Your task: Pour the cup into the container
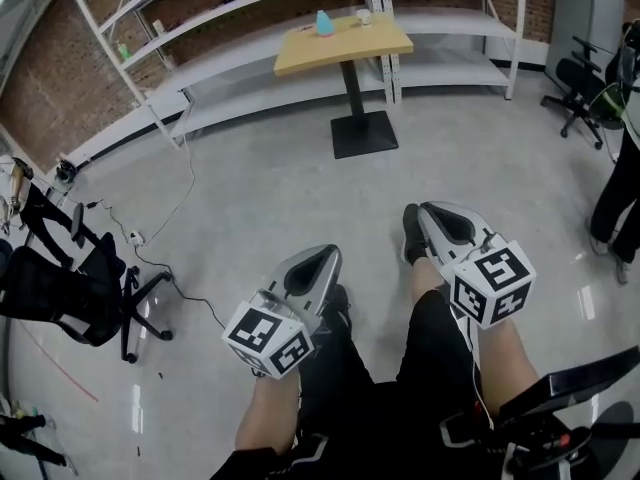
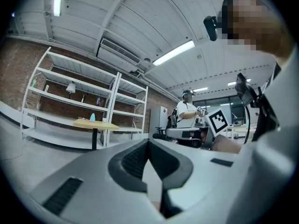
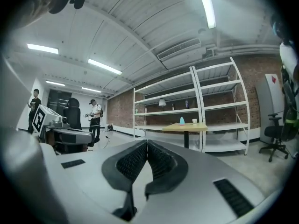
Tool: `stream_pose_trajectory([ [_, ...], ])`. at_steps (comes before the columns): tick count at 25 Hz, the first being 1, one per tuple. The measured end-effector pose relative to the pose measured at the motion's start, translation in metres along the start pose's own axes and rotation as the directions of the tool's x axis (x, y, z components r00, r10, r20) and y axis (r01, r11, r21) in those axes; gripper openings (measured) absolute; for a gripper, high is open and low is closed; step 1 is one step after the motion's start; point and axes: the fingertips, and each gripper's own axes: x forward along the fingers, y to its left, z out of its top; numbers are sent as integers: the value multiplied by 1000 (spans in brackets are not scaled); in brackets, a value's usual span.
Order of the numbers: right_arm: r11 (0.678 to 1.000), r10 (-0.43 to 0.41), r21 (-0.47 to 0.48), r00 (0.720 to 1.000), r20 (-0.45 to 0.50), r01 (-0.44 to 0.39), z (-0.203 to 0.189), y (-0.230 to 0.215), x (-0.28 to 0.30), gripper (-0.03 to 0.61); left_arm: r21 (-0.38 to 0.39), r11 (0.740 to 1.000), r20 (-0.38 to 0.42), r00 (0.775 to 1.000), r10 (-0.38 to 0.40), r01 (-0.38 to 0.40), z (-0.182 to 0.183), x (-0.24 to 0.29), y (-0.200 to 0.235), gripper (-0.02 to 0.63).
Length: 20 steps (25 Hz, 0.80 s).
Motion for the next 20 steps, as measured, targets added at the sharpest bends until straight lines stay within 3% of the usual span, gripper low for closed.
stream_pose_trajectory([
  [8,1000,-4,12,1000,-3,4,-13,45,-82,3,-44,999,25,1000,-8,9,-13,-56,-67,2],
  [20,997,-54,57,998,24,52,-5,50,-159,2,40,999,31,999,-32,31,6,-89,-129,2],
])
